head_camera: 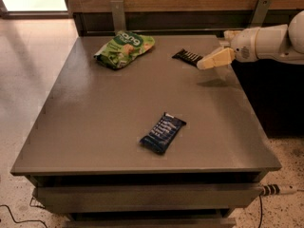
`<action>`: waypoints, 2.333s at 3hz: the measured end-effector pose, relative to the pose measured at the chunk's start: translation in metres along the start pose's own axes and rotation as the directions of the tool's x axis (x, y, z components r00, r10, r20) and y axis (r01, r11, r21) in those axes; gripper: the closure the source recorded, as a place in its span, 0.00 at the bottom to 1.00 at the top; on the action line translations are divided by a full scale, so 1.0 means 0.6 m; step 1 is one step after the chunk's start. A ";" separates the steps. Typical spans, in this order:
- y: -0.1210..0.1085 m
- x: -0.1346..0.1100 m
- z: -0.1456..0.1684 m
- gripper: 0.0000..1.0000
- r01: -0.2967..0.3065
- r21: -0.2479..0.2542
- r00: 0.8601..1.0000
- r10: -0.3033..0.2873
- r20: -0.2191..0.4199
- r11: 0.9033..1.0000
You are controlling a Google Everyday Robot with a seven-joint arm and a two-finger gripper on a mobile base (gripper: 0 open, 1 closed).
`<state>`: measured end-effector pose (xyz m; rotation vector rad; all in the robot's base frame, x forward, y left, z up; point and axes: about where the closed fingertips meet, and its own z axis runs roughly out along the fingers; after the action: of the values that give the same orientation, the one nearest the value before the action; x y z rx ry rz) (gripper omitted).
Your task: Move rxbar chocolate near rxbar blueberry
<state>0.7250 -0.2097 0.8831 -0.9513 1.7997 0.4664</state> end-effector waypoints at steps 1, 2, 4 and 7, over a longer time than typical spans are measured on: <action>0.001 0.027 0.064 0.00 -0.040 -0.025 0.998 0.039 -0.053 0.999; 0.007 0.051 0.105 0.00 -0.075 -0.047 0.993 0.070 -0.092 0.996; 0.019 0.068 0.148 0.51 -0.110 -0.087 0.990 0.102 -0.093 0.990; 0.018 0.055 0.142 1.00 -0.110 -0.088 0.990 0.102 -0.093 0.990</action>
Offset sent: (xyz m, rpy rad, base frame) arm 0.0381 0.0429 -0.0758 -0.0270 0.1804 0.0012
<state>0.7617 -0.1577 0.8163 -0.9560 1.9298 0.5867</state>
